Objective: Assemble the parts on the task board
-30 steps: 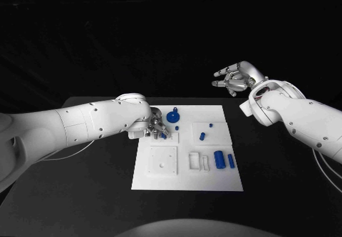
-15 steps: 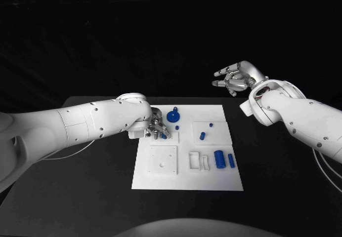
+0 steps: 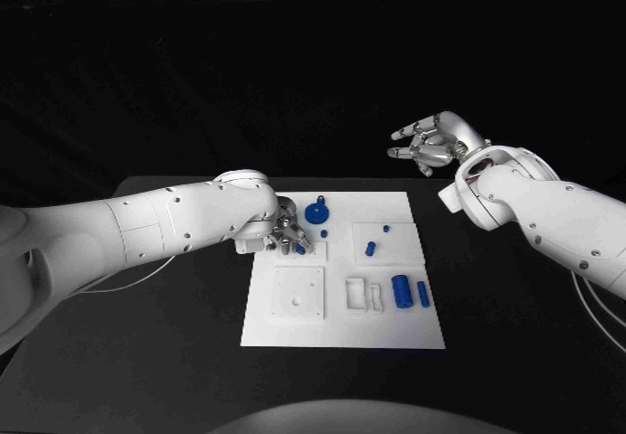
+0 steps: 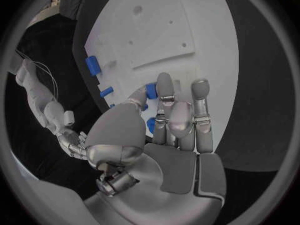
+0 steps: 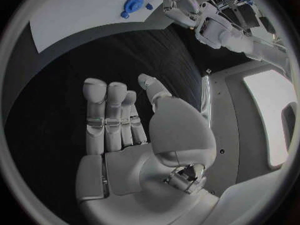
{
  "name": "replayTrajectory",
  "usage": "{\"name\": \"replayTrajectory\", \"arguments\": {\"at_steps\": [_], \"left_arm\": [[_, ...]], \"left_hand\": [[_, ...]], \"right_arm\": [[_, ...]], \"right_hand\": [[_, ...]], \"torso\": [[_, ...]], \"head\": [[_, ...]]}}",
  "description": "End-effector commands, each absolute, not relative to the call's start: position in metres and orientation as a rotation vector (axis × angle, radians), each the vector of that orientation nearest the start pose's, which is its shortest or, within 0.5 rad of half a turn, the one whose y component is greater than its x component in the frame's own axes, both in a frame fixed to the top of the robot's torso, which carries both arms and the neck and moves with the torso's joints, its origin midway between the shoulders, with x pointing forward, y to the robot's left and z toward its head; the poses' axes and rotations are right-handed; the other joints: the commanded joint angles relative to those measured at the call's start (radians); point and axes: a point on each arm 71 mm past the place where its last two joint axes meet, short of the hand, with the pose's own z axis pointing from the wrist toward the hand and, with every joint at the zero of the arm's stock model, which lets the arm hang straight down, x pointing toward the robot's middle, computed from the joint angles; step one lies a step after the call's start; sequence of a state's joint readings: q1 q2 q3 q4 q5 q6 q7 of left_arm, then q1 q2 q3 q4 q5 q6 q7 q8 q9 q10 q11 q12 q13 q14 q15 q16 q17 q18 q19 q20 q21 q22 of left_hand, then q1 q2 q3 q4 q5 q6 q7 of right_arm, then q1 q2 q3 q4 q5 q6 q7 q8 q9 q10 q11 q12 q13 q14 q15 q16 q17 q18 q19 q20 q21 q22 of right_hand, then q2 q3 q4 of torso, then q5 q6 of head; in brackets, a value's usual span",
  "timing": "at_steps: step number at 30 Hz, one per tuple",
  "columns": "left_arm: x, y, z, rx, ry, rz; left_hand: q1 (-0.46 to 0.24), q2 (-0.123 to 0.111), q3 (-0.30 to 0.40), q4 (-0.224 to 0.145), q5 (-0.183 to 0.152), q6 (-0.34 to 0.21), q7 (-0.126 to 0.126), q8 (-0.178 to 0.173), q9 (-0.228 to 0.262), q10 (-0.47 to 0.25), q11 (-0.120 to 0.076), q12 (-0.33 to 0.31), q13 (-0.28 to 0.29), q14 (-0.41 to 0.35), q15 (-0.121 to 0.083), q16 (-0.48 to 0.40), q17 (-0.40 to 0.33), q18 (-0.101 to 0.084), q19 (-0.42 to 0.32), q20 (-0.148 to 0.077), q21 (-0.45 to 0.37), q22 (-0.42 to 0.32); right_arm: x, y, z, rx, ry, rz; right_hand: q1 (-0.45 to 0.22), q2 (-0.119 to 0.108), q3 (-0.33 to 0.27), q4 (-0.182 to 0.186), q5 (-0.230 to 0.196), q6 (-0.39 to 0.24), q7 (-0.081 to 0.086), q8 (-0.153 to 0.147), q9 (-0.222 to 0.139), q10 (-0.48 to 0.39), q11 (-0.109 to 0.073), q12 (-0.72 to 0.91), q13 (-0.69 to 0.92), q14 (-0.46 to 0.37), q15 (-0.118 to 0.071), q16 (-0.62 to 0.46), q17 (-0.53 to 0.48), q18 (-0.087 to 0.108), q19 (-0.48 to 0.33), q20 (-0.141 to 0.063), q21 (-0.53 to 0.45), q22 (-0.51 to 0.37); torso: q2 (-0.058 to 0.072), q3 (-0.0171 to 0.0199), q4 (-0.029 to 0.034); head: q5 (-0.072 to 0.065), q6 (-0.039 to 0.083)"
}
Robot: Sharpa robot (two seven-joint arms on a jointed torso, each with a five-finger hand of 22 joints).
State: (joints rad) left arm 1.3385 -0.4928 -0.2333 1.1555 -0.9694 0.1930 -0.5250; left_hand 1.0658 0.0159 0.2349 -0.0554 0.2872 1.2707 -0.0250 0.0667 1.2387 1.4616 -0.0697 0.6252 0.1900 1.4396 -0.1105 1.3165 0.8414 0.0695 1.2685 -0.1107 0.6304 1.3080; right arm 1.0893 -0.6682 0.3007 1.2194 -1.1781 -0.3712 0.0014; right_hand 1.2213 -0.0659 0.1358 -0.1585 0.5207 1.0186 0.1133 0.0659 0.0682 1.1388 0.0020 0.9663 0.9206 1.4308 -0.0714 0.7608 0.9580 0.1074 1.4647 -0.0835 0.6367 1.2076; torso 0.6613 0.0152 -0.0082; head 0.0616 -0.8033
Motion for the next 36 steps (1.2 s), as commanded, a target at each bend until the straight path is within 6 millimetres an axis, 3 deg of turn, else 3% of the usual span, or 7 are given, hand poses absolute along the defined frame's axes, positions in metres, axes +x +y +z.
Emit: {"name": "replayTrajectory", "arguments": {"at_steps": [1, 36], "left_arm": [[0.531, 0.150, -0.245, -0.096, 2.426, -0.255], [0.524, 0.145, -0.257, -0.037, 2.492, -0.199]], "left_hand": [[0.079, 0.079, 0.051, -0.056, 0.005, -0.002, -0.007, 0.004, 0.001, 0.050, -0.005, 0.000, 0.000, -0.005, 0.000, 0.001, -0.002, -0.013, 0.004, -0.002, -0.004, 0.017], [0.081, 0.081, 0.053, -0.068, 0.006, -0.002, -0.007, 0.004, 0.003, 0.051, -0.005, -0.001, 0.000, -0.006, 0.000, 0.002, 0.001, -0.014, 0.003, -0.003, -0.005, 0.017]], "right_arm": [[0.557, -0.221, -0.144, 0.331, 1.450, 0.827], [0.556, -0.219, -0.143, 0.327, 1.450, 0.830]], "right_hand": [[-0.010, 0.001, 0.004, 0.001, 0.003, 0.006, 0.000, -0.003, -0.001, 0.001, -0.002, 0.004, 0.001, 0.008, 0.000, -0.006, 0.000, 0.020, 0.051, -0.007, 0.004, -0.001], [-0.012, 0.001, 0.003, 0.001, 0.003, 0.005, 0.000, -0.004, -0.001, 0.001, -0.002, 0.002, 0.000, 0.009, 0.000, -0.007, 0.000, 0.020, 0.050, -0.007, 0.005, -0.003]], "torso": [[0.000, 0.0001, -0.0001], [0.000, 0.0005, 0.0002]], "head": [[0.000, -0.001], [-0.001, -0.009]]}}
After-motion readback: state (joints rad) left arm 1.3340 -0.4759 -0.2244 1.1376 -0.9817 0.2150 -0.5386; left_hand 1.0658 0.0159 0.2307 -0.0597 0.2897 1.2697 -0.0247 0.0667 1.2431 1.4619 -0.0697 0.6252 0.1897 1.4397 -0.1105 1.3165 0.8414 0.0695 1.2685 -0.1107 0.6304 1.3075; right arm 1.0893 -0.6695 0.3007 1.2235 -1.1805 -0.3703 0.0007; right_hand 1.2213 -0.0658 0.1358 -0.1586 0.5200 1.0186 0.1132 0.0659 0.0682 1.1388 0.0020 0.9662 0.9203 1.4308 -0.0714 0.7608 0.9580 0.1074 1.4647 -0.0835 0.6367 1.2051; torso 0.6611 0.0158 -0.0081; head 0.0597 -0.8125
